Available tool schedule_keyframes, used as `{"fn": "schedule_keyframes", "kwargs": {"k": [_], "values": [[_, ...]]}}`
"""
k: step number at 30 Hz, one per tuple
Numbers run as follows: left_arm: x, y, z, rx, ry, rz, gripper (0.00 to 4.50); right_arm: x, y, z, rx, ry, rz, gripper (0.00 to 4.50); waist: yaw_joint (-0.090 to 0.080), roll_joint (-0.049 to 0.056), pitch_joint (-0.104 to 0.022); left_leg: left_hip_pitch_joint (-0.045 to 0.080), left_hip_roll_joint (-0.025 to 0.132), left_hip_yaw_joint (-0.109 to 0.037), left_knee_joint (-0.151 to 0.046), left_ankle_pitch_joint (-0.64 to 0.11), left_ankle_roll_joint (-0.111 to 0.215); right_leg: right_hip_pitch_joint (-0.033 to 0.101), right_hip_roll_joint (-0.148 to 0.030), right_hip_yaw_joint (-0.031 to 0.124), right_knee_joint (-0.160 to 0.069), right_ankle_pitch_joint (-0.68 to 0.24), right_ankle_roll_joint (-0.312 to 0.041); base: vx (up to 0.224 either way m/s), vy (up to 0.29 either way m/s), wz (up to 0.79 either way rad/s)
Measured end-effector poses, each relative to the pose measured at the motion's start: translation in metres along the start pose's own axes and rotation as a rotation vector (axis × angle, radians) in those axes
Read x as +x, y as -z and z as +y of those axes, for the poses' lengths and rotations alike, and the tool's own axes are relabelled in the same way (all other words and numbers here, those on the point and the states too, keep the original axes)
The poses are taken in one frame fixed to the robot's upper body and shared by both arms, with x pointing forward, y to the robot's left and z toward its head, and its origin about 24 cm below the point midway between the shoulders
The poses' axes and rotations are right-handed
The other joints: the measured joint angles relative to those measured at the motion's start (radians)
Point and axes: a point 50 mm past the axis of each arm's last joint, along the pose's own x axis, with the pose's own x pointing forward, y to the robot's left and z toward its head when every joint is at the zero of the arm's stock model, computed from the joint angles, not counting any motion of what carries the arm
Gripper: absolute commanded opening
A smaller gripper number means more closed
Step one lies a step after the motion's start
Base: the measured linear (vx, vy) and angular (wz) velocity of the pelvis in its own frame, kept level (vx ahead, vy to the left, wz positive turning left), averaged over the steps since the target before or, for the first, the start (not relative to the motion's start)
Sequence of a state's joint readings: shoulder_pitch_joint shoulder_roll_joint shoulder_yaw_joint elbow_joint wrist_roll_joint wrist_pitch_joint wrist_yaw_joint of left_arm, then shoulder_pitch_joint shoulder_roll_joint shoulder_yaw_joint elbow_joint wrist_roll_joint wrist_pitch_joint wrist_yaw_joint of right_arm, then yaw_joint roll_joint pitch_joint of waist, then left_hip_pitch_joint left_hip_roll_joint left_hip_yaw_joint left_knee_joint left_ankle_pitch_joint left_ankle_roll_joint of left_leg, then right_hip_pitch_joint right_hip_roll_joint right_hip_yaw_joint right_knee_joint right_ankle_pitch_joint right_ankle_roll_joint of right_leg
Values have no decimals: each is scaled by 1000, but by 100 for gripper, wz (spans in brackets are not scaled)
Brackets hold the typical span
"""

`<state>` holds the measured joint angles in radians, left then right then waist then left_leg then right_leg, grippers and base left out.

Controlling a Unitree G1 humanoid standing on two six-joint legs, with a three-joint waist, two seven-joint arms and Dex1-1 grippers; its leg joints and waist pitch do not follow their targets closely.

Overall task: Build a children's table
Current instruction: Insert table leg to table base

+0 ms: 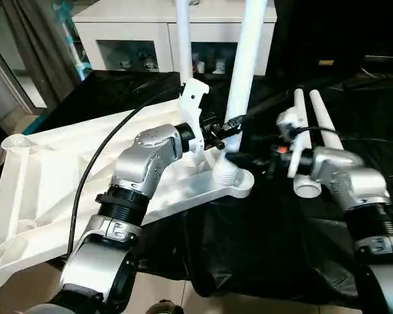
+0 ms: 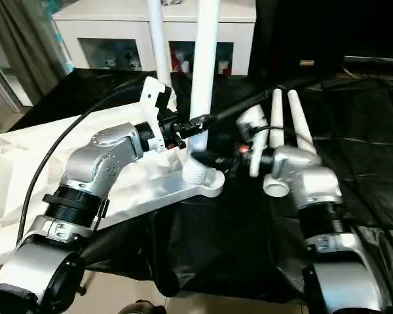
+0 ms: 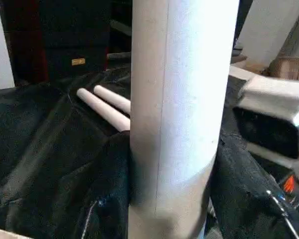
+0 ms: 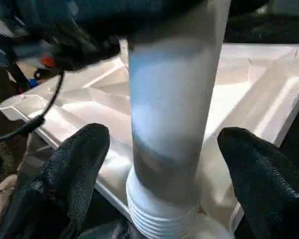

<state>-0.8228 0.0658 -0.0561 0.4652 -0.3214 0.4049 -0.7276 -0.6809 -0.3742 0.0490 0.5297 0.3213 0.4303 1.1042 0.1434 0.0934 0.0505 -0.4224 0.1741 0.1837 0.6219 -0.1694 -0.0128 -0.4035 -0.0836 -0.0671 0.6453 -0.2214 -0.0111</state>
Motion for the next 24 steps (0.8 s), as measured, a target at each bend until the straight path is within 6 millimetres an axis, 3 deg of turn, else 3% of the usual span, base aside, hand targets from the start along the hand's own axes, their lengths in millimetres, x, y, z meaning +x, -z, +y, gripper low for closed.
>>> {"fn": "schedule_keyframes", "kwargs": {"k": [7, 8, 17, 19, 24], "values": [[0, 0, -1, -4, 2, 3, 189, 19, 7, 6, 8, 23, 28, 401, 1, -1, 1, 0, 0, 0, 0, 0, 0, 0, 0, 0, 0, 0, 0, 0, 0, 0], [0, -1, -1, -2, 3, 2, 189, 20, 7, 6, 8, 24, 31, 372, 2, -2, 1, 0, 0, 0, 0, 0, 0, 0, 0, 0, 0, 0, 0, 0, 0, 0], [0, -1, -1, 2, 4, 2, 189, 23, 8, 7, 8, 35, 35, 312, 2, -3, 2, 0, -1, 0, 0, 0, 0, 0, -1, 0, 0, 0, 0, 0, 0, 0], [0, -2, -2, 5, 6, -1, 189, 23, 8, 6, 8, 36, 35, 277, 2, -4, 2, 0, -1, 0, 0, 0, 0, 0, -1, 0, 0, 0, 0, 0, 0, 0], [0, -2, -3, 6, 11, -2, 189, 22, 9, 5, 12, 42, 37, 236, 2, -4, 3, 0, -1, 0, 0, 0, 0, 0, -1, 0, 0, 0, 0, 0, 0, 0]]}}
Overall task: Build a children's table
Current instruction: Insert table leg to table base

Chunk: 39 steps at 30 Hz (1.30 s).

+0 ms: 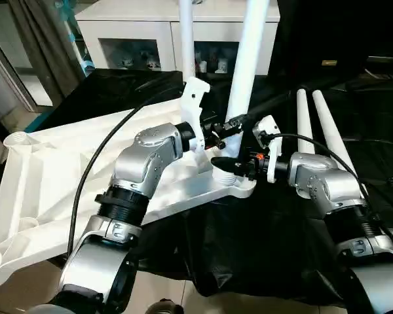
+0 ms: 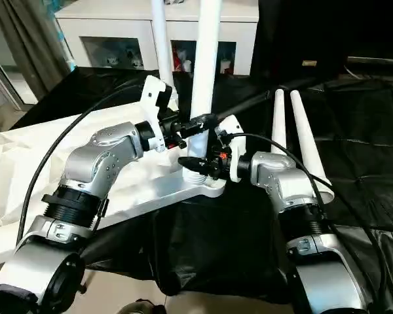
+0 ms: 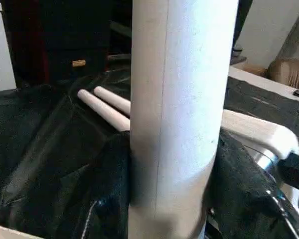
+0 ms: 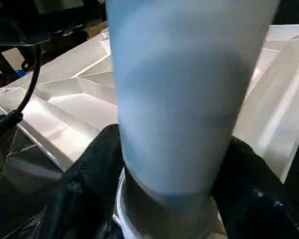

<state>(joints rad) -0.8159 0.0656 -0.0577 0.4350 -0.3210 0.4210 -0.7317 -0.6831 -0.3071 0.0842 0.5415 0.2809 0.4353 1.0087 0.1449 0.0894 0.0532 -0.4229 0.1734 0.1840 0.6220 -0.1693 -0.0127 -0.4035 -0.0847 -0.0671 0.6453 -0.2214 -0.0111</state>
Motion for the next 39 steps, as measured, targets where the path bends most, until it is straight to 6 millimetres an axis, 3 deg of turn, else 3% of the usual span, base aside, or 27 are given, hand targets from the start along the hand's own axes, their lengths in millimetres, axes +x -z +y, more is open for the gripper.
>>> {"fn": "schedule_keyframes", "kwargs": {"k": [6, 9, 16, 22, 38, 39], "values": [[0, 1, 0, -4, 1, 4, 189, 0, 1, -1, 3, 1, 1, 197, 0, -1, 1, 0, 0, 0, 0, 0, 0, 0, 0, 0, 0, 0, 0, 0, 0, 0], [0, 0, 0, 0, 0, 2, 189, 0, 0, -1, 0, 5, -1, 265, 0, -1, 1, 0, 0, 0, 0, 0, 0, 0, 0, 0, 0, 0, 0, 0, 0, 0], [0, -1, -2, 5, 6, -8, 189, 3, -12, -1, -41, 16, -35, 264, 0, -1, 1, 0, 0, 0, 0, 0, 0, 0, 0, 0, 0, 0, 0, 0, 0, 0], [-1, 1, -2, -2, 6, -4, 189, 0, -13, -3, -19, 26, -62, 318, 0, -1, 1, 0, 0, 0, 0, 0, 0, 0, 0, 0, 0, 0, 0, 0, 0, 0], [0, 4, -4, -4, 13, 4, 189, -1, -11, -2, -68, 7, -13, 321, 0, -1, 1, 0, 0, 0, 1, 0, 0, 0, 0, 0, 1, 0, 0, 0, 0, 0], [0, 4, -4, -5, 13, 5, 189, -1, -11, -2, -68, 7, -13, 304, 0, -1, 1, 0, 0, 0, 1, 0, 0, 0, 0, 0, 1, 0, 0, 0, 0, 0]]}}
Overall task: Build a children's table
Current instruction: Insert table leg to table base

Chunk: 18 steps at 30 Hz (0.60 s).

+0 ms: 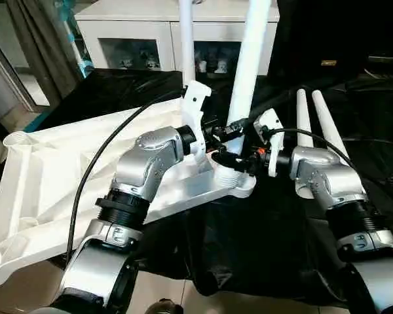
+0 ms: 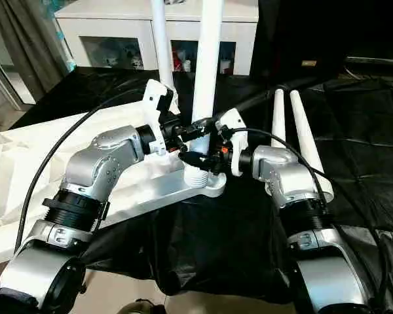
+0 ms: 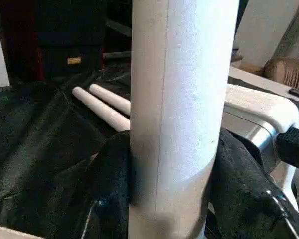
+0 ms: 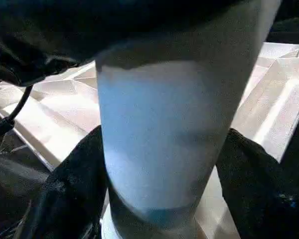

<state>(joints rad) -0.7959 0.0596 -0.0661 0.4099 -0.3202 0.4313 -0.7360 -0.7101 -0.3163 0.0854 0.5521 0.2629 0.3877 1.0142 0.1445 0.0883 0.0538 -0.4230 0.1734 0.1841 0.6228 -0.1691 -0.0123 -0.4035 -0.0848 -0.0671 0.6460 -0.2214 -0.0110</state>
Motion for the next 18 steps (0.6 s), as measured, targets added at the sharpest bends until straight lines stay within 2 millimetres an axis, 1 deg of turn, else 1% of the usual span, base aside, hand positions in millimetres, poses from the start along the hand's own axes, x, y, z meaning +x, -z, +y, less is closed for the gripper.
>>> {"fn": "schedule_keyframes", "kwargs": {"k": [2, 4, 6, 7, 12, 17, 18], "values": [[0, 0, 0, 0, 0, 1, 189, 0, 0, 0, 0, -1, 0, 287, 0, 0, 0, 0, 0, 0, 0, 0, 0, 0, 0, 0, 0, 0, 0, 0, 0, 0], [0, 0, 0, 0, 0, 1, 189, 0, 0, 0, 1, -6, -1, 284, 0, 0, 0, 0, 0, 0, 0, 0, 0, 0, 0, 0, 0, 0, 0, 0, 0, 0], [0, 0, 0, -1, 0, 1, 189, 0, 0, 1, 3, -12, -1, 261, 0, 0, 0, 0, 0, 0, 0, 0, 0, 0, 0, 0, 0, 0, 0, 0, 0, 0], [0, 0, 0, -1, 0, 1, 189, 0, 0, 1, 3, -13, -1, 261, 0, 0, 0, 0, 0, 0, 0, 0, 0, 0, 0, 0, 0, 0, 0, 0, 0, 0], [0, 0, 0, 0, 0, 2, 189, 1, 0, 2, 7, -25, -3, 207, 0, 0, 0, 0, 0, 0, 0, 0, 0, 0, 0, 0, 0, 0, 0, 0, 0, 0], [0, 0, 0, 1, -1, 0, 189, 1, 0, 2, 9, -26, -4, 192, 0, 0, 0, 0, 0, 0, 0, 0, 0, 0, 0, 0, 0, 0, 0, 0, 0, 0], [0, -1, 0, 0, 0, 1, 224, 1, 0, 2, 9, -28, -5, 191, 0, 0, 0, 0, 0, 0, 1, 0, 0, 0, 0, 0, 0, 0, 0, 0, 0, 0]]}}
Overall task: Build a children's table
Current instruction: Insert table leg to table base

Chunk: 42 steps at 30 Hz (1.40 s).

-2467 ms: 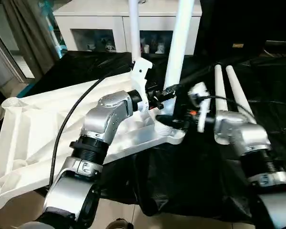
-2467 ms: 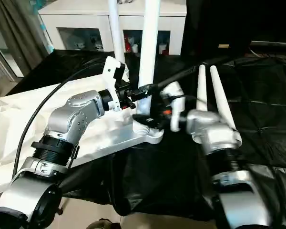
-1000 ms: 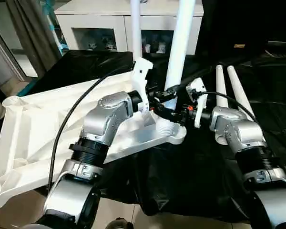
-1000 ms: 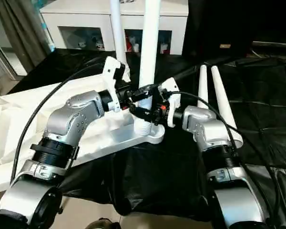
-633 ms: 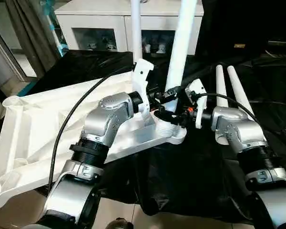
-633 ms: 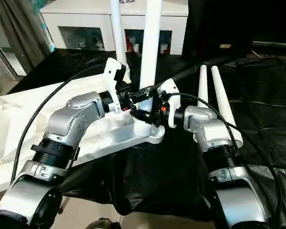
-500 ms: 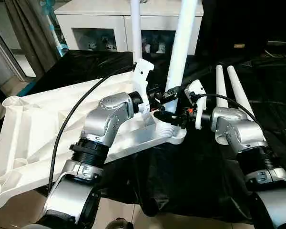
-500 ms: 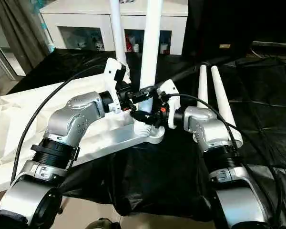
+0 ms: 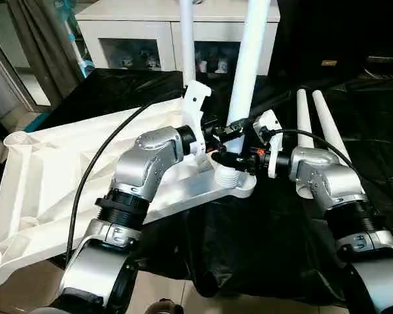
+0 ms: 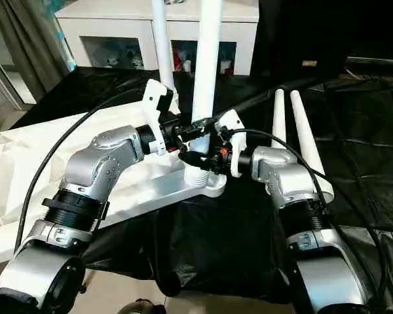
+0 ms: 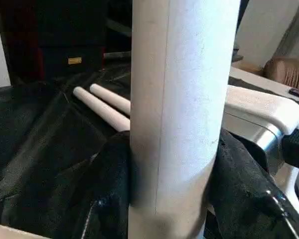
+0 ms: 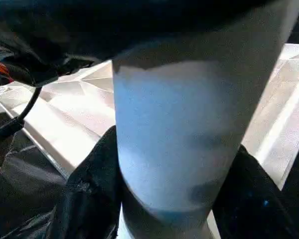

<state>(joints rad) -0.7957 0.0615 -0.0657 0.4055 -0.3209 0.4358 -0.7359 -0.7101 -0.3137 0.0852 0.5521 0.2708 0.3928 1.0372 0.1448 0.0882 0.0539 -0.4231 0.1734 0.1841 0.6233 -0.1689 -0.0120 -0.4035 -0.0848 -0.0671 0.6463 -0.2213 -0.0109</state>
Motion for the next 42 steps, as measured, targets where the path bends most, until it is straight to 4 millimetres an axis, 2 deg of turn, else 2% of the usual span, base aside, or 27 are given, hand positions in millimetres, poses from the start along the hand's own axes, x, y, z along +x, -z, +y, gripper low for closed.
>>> {"fn": "schedule_keyframes", "kwargs": {"k": [2, 5, 7, 12, 16, 17, 19, 22, 24, 27, 29, 32, 34, 35, 38, 40, 42], "values": [[-1, 0, -1, -16, 6, 2, 259, 0, 0, 0, 0, -5, -1, 190, 0, 0, 0, 0, 0, 0, 0, 0, 0, 0, 0, 0, 0, 0, 0, 0, 0, 0], [-3, 2, -2, -51, 15, -11, 269, 0, 0, 1, 1, -13, -7, 190, 0, 0, 0, 0, 0, 0, 0, 0, 0, 0, 0, 0, 0, 0, 0, 0, 0, 0], [-4, 4, -2, -49, 7, -25, 302, 0, -1, 1, 2, -12, -9, 189, 0, -1, 0, 0, 0, 0, 0, 0, 0, 0, 0, 0, 0, 0, 0, 0, 0, 0], [-11, 3, -6, -93, 12, -107, 303, -2, -3, -1, 8, 0, -42, 189, -1, -3, 1, 0, 0, 0, 1, 0, 0, 0, 0, 0, 0, 0, 0, 0, 0, 0], [-27, 1, -1, -59, -21, -141, 303, -6, -9, -7, 1, 79, -103, 189, -1, -4, 1, 0, 0, 0, 1, 0, 0, 0, 0, 0, 1, 0, 0, 0, 0, 0], [-34, 3, 2, -40, -30, -124, 303, -9, -10, -9, -5, 103, -117, 189, -2, -4, 1, 0, 0, 0, 1, 0, 0, 0, 0, 0, 1, 0, 0, 0, 0, 0], [-53, 16, 6, 68, -26, 22, 303, -21, -12, -14, -22, 159, -121, 189, -3, -3, 1, 0, 0, 0, 1, 0, 0, 0, 0, 0, 0, 0, 0, 0, 0, 0], [-71, 49, 9, 141, -21, 256, 303, -37, -13, -17, -44, 201, -129, 189, -3, -3, 1, 0, 0, 0, 0, 0, 0, 0, 0, 0, 0, 0, 1, 0, 0, 0], [-72, 61, 8, 149, -19, 316, 303, -38, -13, -16, -45, 196, -130, 189, -1, -3, 1, 0, 0, 0, 1, -1, -2, 0, 0, 0, 0, 1, 2, 0, 0, 0], [-65, 67, 2, 195, 25, 361, 303, -38, -14, -8, -61, 162, -122, 189, -3, -3, 1, 1, 0, 2, 1, -1, -3, 2, -1, 1, 0, 2, 4, 0, 0, 0], [-66, 72, 4, 194, 22, 386, 273, -41, -12, -9, -56, 165, -113, 189, -5, -2, 0, 2, 0, 3, 1, 0, -3, 1, -1, 1, 0, 3, 5, 0, 0, 0], [-69, 79, 7, 183, 18, 429, 265, -47, -9, -8, -64, 178, -102, 189, -6, 0, -1, 2, 0, 3, 1, 0, -4, 1, -1, 1, 0, 4, 6, 0, 0, 0], [-70, 81, 8, 182, 15, 443, 252, -47, -9, -7, -63, 178, -101, 189, -10, 0, -1, 2, 0, 3, 1, 0, -4, 1, -1, 1, 0, 4, 7, 0, 0, 0], [-70, 81, 8, 183, 18, 449, 227, -47, -8, -7, -59, 178, -99, 189, -11, 1, -2, 2, 0, 3, 0, 0, -4, 1, -1, 1, 0, 4, 7, 0, 0, 0], [-71, 84, 8, 188, 36, 485, 222, -46, -8, -4, -58, 177, -95, 189, -15, 6, -3, 2, 0, 3, 1, 0, -4, 1, -1, 1, 0, 4, 7, 0, 0, 0], [-74, 87, 11, 182, 33, 513, 192, -46, -8, -3, -58, 176, -94, 189, -19, 7, -4, 2, 0, 2, 1, 0, -4, 1, -1, 1, 0, 4, 7, 0, 0, 0], [-76, 88, 12, 176, 38, 522, 181, -46, -9, -3, -60, 180, -94, 189, -21, 9, -4, 2, 0, 2, 1, 0, -4, 1, -1, 1, 0, 4, 7, 0, 0, 0]]}}
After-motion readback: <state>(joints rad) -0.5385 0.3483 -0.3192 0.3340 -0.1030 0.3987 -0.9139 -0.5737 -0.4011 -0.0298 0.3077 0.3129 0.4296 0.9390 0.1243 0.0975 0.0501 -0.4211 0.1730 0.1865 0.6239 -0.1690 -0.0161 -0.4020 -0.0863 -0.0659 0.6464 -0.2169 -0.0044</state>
